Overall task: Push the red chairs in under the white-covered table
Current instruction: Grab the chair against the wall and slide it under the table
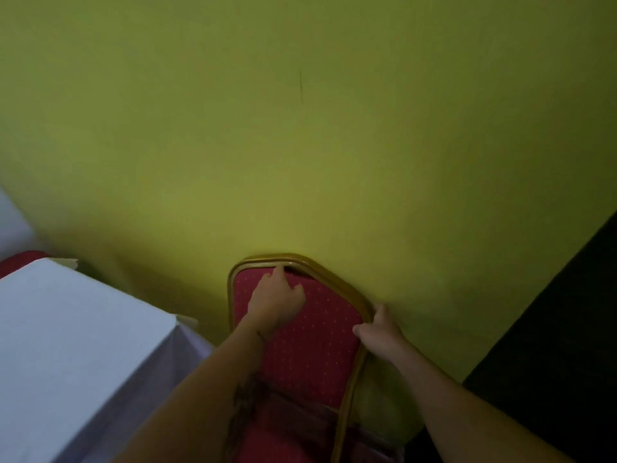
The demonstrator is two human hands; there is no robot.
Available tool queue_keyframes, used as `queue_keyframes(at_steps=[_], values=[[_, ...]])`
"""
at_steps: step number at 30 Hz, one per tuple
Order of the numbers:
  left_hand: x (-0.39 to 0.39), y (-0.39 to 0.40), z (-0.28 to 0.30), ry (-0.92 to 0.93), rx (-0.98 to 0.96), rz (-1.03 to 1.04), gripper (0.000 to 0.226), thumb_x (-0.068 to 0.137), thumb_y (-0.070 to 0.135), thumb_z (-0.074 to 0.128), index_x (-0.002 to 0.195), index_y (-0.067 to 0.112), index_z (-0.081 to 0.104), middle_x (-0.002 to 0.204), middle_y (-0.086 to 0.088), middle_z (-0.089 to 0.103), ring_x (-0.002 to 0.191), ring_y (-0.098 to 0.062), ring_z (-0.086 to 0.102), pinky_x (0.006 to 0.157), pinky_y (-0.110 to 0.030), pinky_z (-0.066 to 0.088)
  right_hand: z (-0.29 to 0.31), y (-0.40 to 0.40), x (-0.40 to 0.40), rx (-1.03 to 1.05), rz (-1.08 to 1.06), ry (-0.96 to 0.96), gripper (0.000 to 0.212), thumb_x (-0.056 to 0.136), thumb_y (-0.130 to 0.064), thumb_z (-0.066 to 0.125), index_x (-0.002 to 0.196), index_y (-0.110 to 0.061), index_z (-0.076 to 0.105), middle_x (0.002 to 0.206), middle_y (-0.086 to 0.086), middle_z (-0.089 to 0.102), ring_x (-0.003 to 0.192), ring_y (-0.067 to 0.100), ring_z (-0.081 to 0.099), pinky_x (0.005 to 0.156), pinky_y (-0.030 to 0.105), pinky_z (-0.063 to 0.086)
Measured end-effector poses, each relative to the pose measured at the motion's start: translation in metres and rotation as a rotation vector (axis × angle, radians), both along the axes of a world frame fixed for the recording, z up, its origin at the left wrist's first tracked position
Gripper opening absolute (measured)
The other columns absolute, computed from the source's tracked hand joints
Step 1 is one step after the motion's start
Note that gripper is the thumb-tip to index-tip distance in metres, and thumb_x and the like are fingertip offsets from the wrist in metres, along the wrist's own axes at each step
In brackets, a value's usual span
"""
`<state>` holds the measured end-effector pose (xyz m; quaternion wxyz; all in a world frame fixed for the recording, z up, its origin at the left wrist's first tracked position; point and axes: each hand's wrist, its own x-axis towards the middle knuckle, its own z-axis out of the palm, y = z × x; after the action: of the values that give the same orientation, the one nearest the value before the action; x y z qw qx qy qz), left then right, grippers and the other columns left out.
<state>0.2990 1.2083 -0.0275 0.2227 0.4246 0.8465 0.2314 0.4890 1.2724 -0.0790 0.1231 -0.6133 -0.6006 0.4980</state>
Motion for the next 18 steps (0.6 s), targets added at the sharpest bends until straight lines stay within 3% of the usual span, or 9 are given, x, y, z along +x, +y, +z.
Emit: queue_keyframes(at_steps=[4, 7, 11, 16, 18], values=[[0.016, 0.041, -0.008, -0.174, 0.034, 0.145, 0.086, 0.1, 0.039, 0.054, 0.162, 0.009, 0.001, 0.166, -0.025, 0.011, 0.145, -0.044, 0.033, 0.113, -0.047, 0.034, -0.027, 0.019, -0.009, -0.007, -0.104, 0.076, 0.072, 0.097, -0.019, 0.06, 0.156, -0.002, 0.022, 0.157, 0.018, 0.038, 0.141, 0.034, 0.041, 0.114, 0.041, 0.036], [0.02, 0.067, -0.024, -0.255, 0.075, 0.211, 0.098, 0.099, 0.044, 0.057, 0.161, 0.013, -0.012, 0.167, -0.024, -0.01, 0.148, -0.046, 0.027, 0.116, -0.047, 0.032, -0.046, 0.033, -0.009, 0.038, -0.051, 0.016, 0.067, 0.1, -0.031, 0.058, 0.154, -0.004, 0.029, 0.157, 0.016, 0.039, 0.142, 0.033, 0.04, 0.114, 0.039, 0.033], [0.027, 0.079, -0.035, -0.227, 0.092, 0.25, 0.109, 0.095, 0.046, 0.064, 0.16, 0.013, -0.016, 0.165, -0.028, -0.014, 0.147, -0.049, 0.027, 0.115, -0.05, 0.032, -0.057, 0.04, 0.001, 0.161, 0.087, -0.148, 0.056, 0.099, -0.04, 0.056, 0.141, -0.007, 0.041, 0.144, 0.018, 0.053, 0.13, 0.037, 0.051, 0.103, 0.042, 0.043], [0.038, 0.079, -0.037, -0.209, 0.083, 0.199, 0.109, 0.094, 0.043, 0.067, 0.16, 0.014, -0.015, 0.166, -0.027, -0.012, 0.147, -0.05, 0.027, 0.116, -0.05, 0.031, -0.055, 0.027, 0.014, 0.215, 0.145, -0.277, 0.054, 0.101, -0.036, 0.054, 0.143, -0.007, 0.035, 0.138, 0.019, 0.052, 0.123, 0.037, 0.053, 0.082, 0.035, 0.042], [0.042, 0.076, -0.038, -0.222, 0.091, 0.163, 0.11, 0.094, 0.041, 0.069, 0.16, 0.015, -0.015, 0.167, -0.025, -0.012, 0.147, -0.05, 0.025, 0.117, -0.05, 0.03, -0.054, 0.012, 0.02, 0.223, 0.135, -0.289, 0.057, 0.102, -0.037, 0.051, 0.147, -0.007, 0.031, 0.139, 0.017, 0.051, 0.121, 0.034, 0.054, 0.08, 0.033, 0.041]])
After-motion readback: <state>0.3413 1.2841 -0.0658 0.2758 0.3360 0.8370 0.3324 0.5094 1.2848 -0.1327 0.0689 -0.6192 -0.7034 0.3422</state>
